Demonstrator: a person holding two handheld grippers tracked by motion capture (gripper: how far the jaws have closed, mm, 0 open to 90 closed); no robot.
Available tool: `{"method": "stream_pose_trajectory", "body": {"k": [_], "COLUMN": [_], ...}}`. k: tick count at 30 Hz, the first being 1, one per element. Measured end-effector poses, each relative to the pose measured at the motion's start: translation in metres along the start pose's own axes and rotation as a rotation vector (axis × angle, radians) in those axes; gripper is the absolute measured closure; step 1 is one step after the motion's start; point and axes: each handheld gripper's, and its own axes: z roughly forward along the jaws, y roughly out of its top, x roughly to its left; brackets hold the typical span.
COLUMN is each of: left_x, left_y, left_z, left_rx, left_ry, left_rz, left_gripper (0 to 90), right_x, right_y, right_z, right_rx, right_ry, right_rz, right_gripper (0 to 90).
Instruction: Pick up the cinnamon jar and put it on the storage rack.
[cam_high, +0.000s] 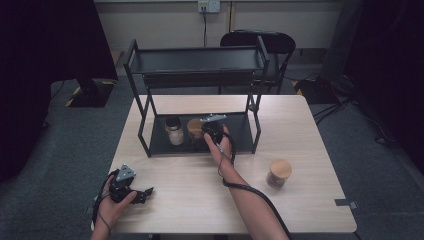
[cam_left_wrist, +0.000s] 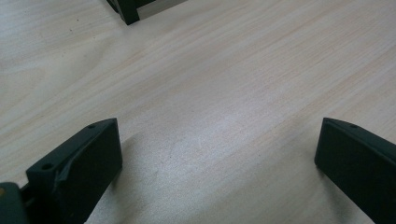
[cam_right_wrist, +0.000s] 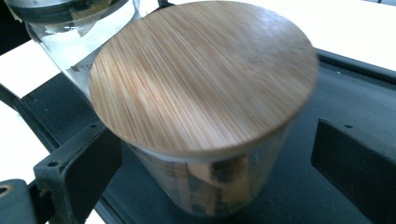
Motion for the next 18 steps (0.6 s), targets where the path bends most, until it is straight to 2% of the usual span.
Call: {"method": "stream_pose_trajectory", "body": {"k": [10,18], "left_x": [0.000,0.000], "left_y": [0.000,0.000], "left_z": [0.000,0.000], "left_rx": [0.000,0.000], "left_ry": [0.000,0.000], "left_rz": [0.000,0.000], "left_gripper": [0.2,0.2], "right_x": [0.002,0.006], "right_y": [-0.005,-0.011], "right_z": [-0.010,-0.017], "right_rx": [-0.008,-0.010], "right_ry": [-0.018,-0.006], "right_rz": [-0.009,-0.023], "right_gripper": [1.4,1.4]}}
